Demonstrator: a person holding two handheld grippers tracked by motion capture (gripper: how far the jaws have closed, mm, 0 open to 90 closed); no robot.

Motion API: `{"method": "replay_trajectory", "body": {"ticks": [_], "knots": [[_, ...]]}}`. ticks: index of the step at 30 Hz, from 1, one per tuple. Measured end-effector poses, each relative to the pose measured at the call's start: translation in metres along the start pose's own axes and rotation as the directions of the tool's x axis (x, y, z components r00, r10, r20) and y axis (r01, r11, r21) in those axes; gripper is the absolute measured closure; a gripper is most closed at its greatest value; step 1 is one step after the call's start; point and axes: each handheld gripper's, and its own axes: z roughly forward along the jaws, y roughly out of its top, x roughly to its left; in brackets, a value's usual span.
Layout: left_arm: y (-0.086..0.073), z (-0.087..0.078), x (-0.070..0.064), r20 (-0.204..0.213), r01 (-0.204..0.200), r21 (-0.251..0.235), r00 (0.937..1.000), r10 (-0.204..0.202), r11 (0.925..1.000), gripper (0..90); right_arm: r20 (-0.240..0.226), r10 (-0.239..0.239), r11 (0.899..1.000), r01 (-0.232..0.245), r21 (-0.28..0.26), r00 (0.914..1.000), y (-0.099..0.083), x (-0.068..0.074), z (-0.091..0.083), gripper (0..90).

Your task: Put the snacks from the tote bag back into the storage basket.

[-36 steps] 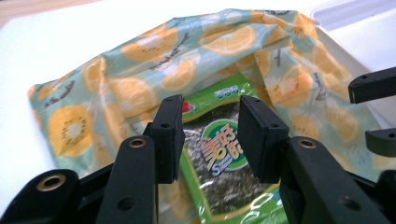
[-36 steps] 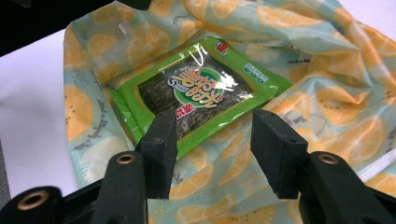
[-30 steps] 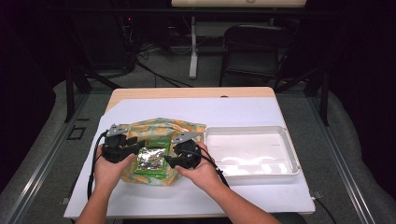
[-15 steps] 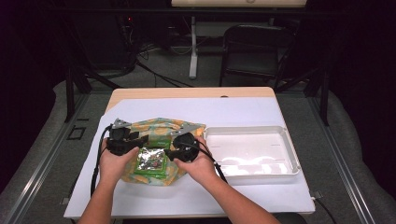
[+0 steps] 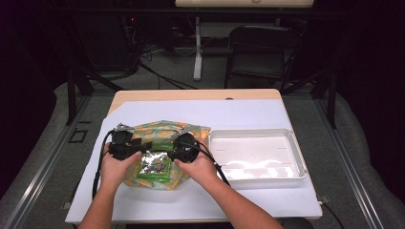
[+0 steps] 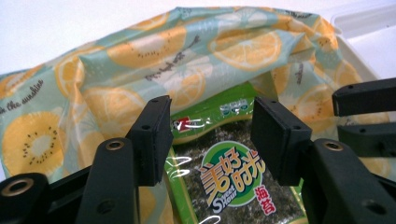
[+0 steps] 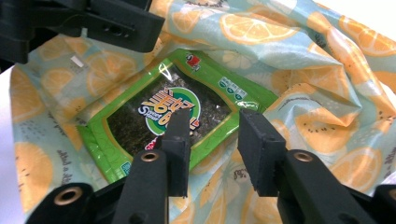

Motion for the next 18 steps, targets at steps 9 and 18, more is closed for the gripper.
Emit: {"method": "replay_trajectory", "body": {"ticks": [9,18], "knots": [[-0.008,0.004,0.004,-0.006,0.020,0.031,0.9998,-0.019,0.9993,53.4,0.012,0.007,0.999,-0.008,0.052,0.9999,-0.002,0.002,0.014,67.7],[-0.013,0.014,0.003,0.001,0.023,0.092,0.9997,-0.023,0.9955,54.1,0.018,-0.002,0.998,0.001,0.063,0.9998,-0.004,0.006,0.021,68.3]]}}
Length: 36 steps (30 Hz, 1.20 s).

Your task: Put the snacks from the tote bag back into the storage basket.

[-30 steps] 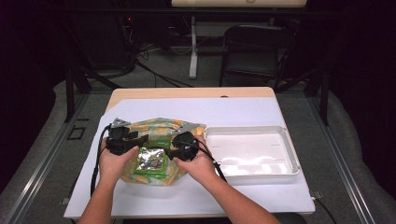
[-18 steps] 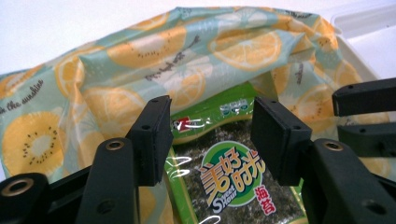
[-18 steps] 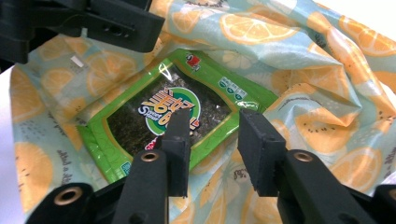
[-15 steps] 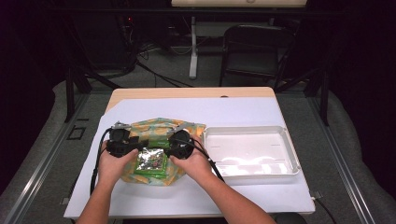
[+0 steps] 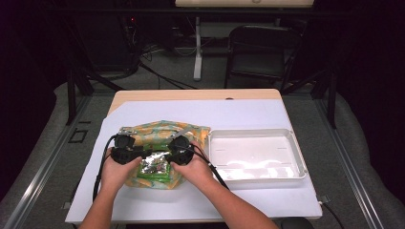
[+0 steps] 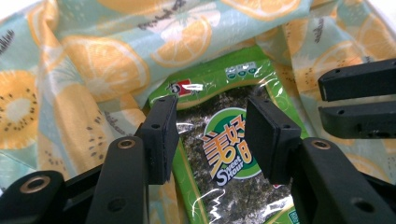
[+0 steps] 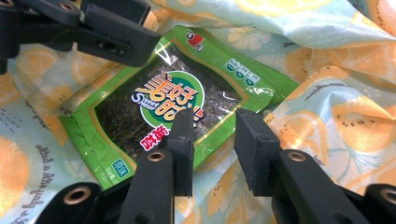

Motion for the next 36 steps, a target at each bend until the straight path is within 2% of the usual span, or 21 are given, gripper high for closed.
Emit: {"method": "replay_trajectory", "body": {"ticks": [3,4,9,21,27,36], "knots": [[-0.001,0.003,0.002,0.006,0.003,0.020,1.0000,-0.003,0.9998,52.8,0.002,0.001,1.000,-0.001,0.015,1.0000,0.001,-0.002,0.000,68.5],[-0.001,0.003,0.002,0.007,0.004,0.025,1.0000,-0.004,0.9997,52.3,0.004,0.012,1.000,-0.012,0.005,0.9999,0.000,-0.002,0.002,68.5],[-0.003,0.006,0.004,-0.009,0.008,0.039,0.9999,-0.008,0.9992,49.0,0.005,0.008,1.000,-0.009,0.014,1.0000,-0.001,-0.002,0.004,68.7],[-0.011,0.014,0.010,0.005,0.029,0.069,0.9995,-0.030,0.9972,48.7,0.021,-0.001,0.999,0.000,0.054,0.9998,-0.002,-0.001,0.010,70.7],[-0.012,0.016,0.009,0.004,0.025,0.082,0.9997,-0.025,0.9963,48.7,0.022,0.000,0.999,-0.001,0.047,0.9997,-0.004,0.001,0.013,71.0],[-0.013,0.020,0.007,0.028,0.023,0.108,0.9993,-0.026,0.9938,51.7,0.040,-0.009,0.999,0.007,0.043,0.9991,-0.006,0.000,0.017,74.0]]}}
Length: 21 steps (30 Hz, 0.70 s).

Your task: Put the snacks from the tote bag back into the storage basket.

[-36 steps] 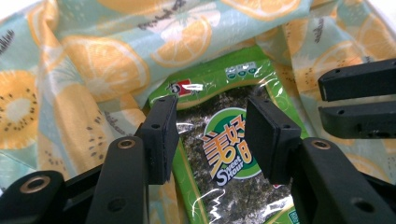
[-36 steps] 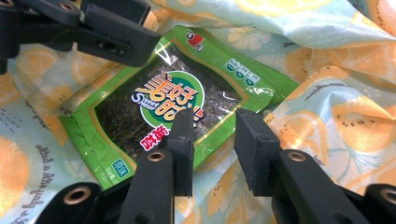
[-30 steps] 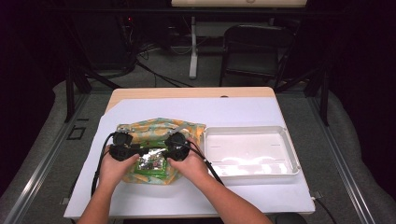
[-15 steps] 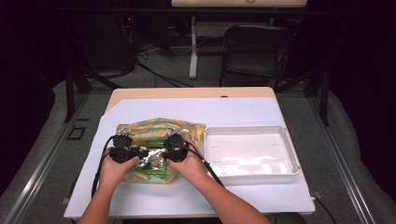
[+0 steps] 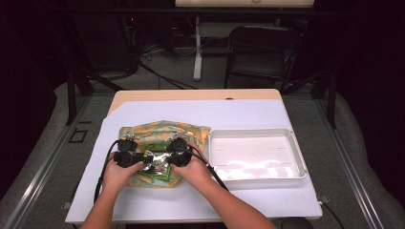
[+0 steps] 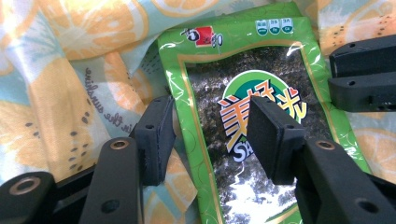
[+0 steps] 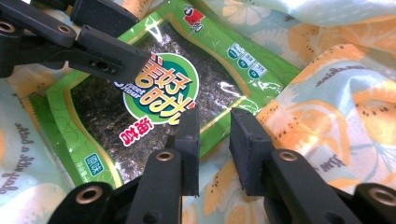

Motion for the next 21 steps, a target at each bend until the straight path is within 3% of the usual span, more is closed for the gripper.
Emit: {"method": "replay_trajectory", "body": {"ticks": [7,8,14,21], "knots": [[-0.0004,-0.0004,-0.0002,0.007,0.000,0.002,1.0000,0.000,1.0000,51.8,0.008,-0.010,1.000,0.010,0.021,0.9999,-0.0014,-0.0003,-0.0025,75.0],[-0.0004,-0.0004,-0.0001,0.011,-0.001,0.004,0.9999,0.001,1.0000,51.8,0.010,-0.001,1.000,0.001,-0.002,0.9999,-0.0029,0.0006,-0.0011,75.0],[-0.0006,-0.0009,-0.0002,0.015,0.001,0.002,0.9999,-0.001,1.0000,51.3,-0.001,-0.014,0.999,0.014,0.030,0.9999,-0.0029,-0.0023,-0.0028,76.8],[-0.0014,-0.0015,0.0005,0.033,0.017,-0.003,0.9993,-0.017,0.9998,50.2,-0.007,0.010,1.000,-0.010,-0.001,0.9999,-0.0054,-0.0017,-0.0009,80.5]]}}
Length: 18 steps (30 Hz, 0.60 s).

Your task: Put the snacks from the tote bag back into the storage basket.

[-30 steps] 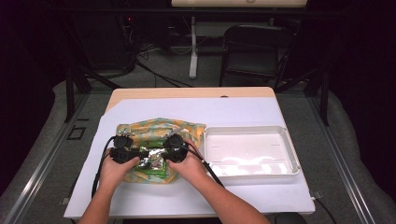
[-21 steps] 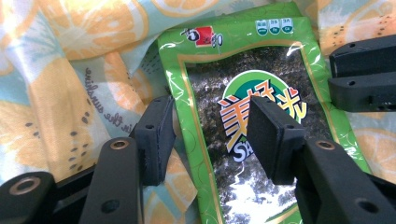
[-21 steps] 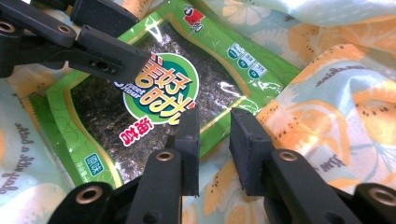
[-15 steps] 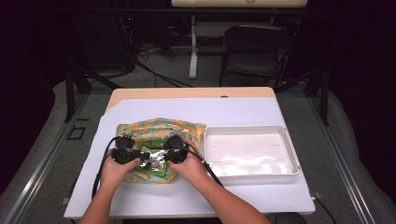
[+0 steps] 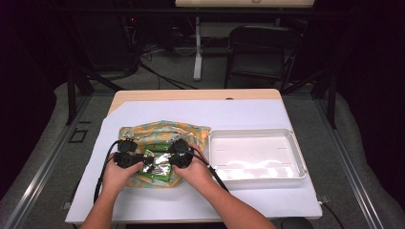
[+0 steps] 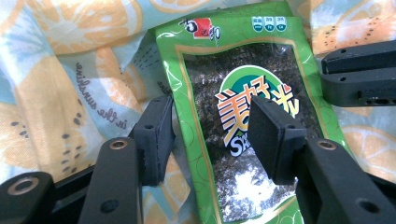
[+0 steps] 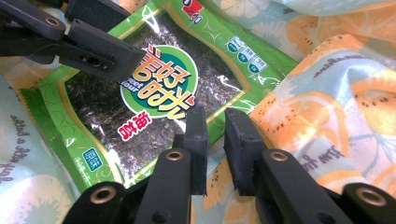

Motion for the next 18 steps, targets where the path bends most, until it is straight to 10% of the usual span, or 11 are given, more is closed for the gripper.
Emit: {"method": "replay_trajectory", "body": {"ticks": [18], "knots": [[-0.0008,0.0059,0.0046,0.055,0.035,0.010,0.9979,-0.035,0.9993,47.5,-0.001,0.001,1.000,-0.001,-0.011,1.0000,-0.0028,0.0004,-0.0001,83.3]]}}
